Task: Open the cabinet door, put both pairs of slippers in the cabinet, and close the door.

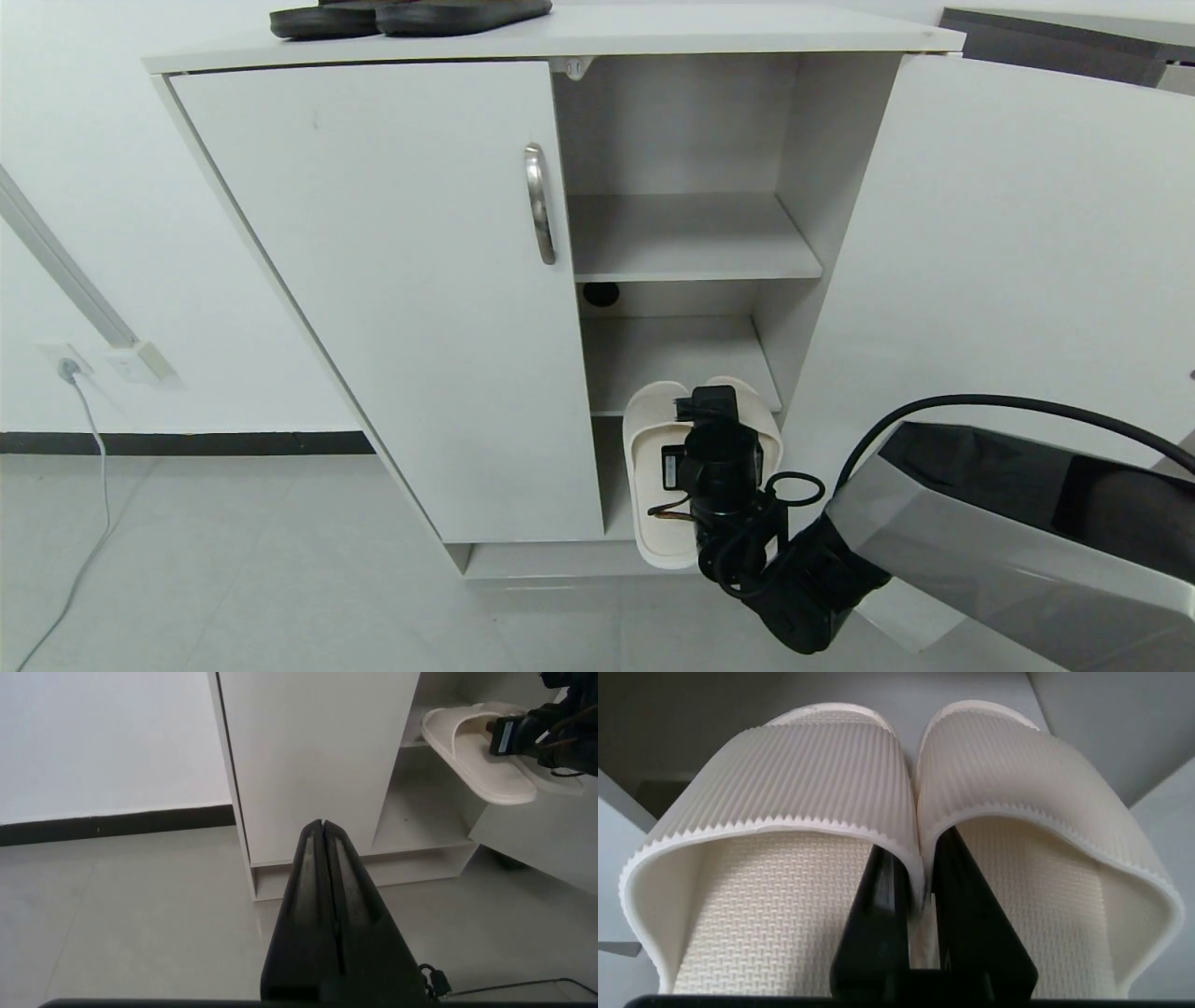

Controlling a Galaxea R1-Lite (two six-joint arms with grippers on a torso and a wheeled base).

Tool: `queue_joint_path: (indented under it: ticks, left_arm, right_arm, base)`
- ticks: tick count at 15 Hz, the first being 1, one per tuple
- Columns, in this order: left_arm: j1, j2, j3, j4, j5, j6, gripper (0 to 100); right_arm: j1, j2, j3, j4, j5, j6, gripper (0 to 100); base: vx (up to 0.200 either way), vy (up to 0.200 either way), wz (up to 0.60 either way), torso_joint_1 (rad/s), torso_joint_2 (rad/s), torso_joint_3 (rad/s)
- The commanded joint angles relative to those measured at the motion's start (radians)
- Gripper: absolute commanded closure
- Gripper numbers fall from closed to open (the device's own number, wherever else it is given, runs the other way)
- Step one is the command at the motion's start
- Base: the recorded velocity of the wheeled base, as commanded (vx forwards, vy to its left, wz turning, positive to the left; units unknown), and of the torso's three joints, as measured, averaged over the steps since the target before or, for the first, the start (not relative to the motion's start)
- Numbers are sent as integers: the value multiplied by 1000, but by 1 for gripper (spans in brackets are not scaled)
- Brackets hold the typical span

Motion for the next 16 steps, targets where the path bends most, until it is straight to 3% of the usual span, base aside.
queue_joint_path:
  ticks: [1, 5, 13, 16]
  left_arm:
    - [0, 1, 0, 0, 0, -2, 100]
    - [0, 1, -2, 0, 0, -4, 100]
    - [0, 1, -2, 0, 2, -5, 100]
    - [0, 1, 0, 0, 8, -5, 100]
  right_arm:
    - [-6, 22, 0, 0, 0, 13, 100]
    - [-15, 26, -4, 0, 0, 14, 100]
    - [-18, 29, -1, -23, 20, 31, 100]
    - [-22, 55, 13, -28, 55, 33, 100]
  base:
    - [0, 0, 0, 0, 0, 0]
    - [0, 0, 0, 0, 0, 0]
    - [200, 0, 0, 1, 1, 2]
    - [0, 0, 0, 0, 0, 0]
